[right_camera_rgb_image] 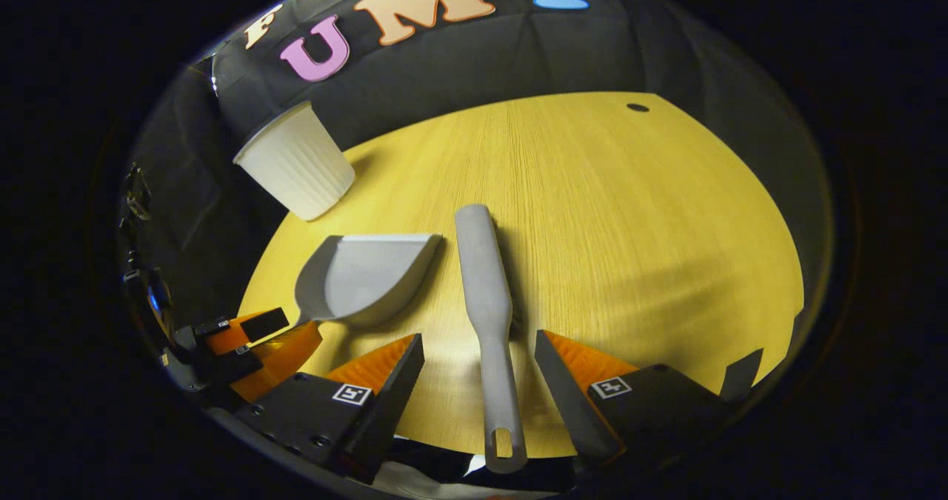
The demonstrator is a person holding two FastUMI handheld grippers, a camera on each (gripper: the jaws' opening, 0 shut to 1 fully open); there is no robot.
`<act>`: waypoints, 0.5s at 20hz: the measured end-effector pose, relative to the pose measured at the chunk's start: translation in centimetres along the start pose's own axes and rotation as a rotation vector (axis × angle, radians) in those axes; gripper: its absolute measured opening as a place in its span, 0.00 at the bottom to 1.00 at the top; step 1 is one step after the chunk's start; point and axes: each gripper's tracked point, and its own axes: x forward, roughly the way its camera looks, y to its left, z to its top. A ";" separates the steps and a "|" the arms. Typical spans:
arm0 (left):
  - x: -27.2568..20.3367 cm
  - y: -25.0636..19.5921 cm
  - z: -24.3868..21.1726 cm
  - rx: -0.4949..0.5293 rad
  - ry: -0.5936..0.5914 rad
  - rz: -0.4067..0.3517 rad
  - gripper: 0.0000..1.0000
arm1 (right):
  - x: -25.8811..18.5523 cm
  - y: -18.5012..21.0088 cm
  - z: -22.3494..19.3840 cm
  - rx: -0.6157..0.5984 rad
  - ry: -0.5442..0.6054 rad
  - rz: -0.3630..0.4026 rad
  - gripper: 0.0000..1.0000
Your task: Pick up the small broom and dustpan from the desktop, sweep the trash into the dustpan with the broom, and then empty the trash into the garbage bin.
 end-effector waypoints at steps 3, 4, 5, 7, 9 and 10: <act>-3.4 0.5 5.5 0.017 -0.139 0.017 0.90 | -6.2 2.4 6.5 0.017 -0.246 0.051 0.91; -4.6 0.7 7.6 0.010 -0.197 0.024 0.90 | -8.4 3.4 8.6 0.008 -0.339 0.062 0.91; -5.6 0.8 10.0 -0.001 -0.269 0.028 0.90 | -10.1 4.2 10.3 -0.003 -0.428 0.062 0.90; -8.6 1.1 15.0 -0.030 -0.436 0.039 0.90 | -14.7 5.2 12.6 -0.031 -0.582 0.057 0.90; -11.7 1.1 19.7 -0.039 -0.632 0.039 0.90 | -18.6 5.2 13.3 -0.079 -0.690 0.036 0.90; -13.1 1.0 21.1 -0.028 -0.704 0.049 0.89 | -19.9 5.3 13.5 -0.110 -0.729 0.014 0.90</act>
